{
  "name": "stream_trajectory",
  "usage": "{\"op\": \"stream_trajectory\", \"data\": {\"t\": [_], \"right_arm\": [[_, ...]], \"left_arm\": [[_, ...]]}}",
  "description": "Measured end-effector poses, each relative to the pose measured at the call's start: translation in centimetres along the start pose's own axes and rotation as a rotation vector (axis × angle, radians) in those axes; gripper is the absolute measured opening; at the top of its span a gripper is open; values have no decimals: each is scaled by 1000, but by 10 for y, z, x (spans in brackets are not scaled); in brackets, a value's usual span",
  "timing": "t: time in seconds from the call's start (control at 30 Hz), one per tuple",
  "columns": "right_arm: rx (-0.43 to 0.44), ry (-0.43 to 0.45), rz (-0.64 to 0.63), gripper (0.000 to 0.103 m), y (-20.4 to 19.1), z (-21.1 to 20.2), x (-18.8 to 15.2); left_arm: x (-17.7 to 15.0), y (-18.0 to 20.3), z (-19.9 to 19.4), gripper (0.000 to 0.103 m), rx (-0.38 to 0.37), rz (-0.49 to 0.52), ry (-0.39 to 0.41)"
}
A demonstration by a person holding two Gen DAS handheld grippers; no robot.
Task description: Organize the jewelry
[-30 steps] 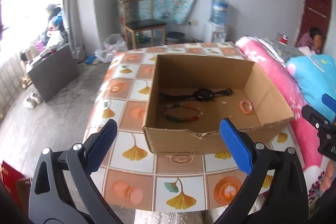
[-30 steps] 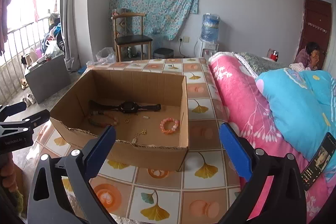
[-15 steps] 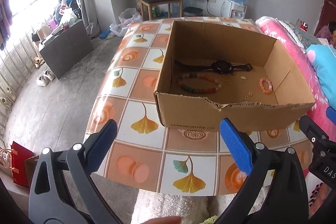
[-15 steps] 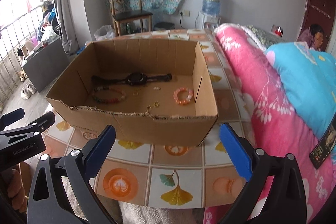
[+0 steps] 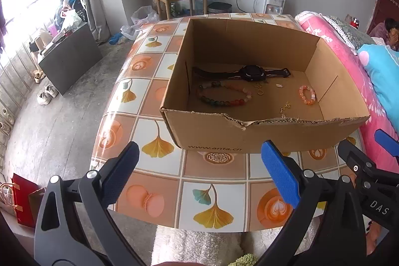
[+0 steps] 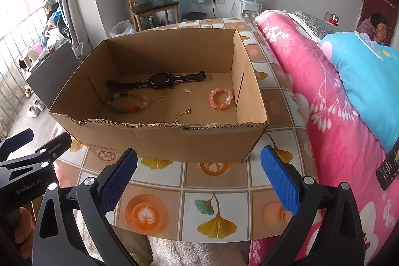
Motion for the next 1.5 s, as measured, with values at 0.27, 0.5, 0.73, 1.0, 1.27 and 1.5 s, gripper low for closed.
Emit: {"op": "stream_trajectory", "data": {"t": [0.27, 0.5, 0.73, 1.0, 1.27, 1.5], "right_arm": [[-2, -6, 4, 96, 4, 2, 1], [-6, -8, 1, 97, 4, 2, 1], [-8, -24, 10, 96, 7, 6, 0], [-15, -40, 23, 96, 8, 9, -2], [-8, -44, 25, 97, 6, 11, -2], [23, -73, 37, 96, 7, 23, -1]], "left_arm": [[0, 3, 1, 95, -5, 4, -6], [-2, 7, 3, 95, -9, 18, -14], [-4, 9, 6, 95, -15, 29, -25], [-7, 3, 16, 95, -26, 27, -54], [-6, 1, 20, 95, -26, 35, -65], [-3, -1, 34, 95, 1, 40, -88]]}}
Point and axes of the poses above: each gripper's, at about its wrist camera, not at the fingertips, and z roughly the way its jaws point, y to its right, x to its top, the point moved 5 cm from there along z, roughly the way its jaws point, and after that the axes turned 9 degrees about -y, right-handed, at the moved point
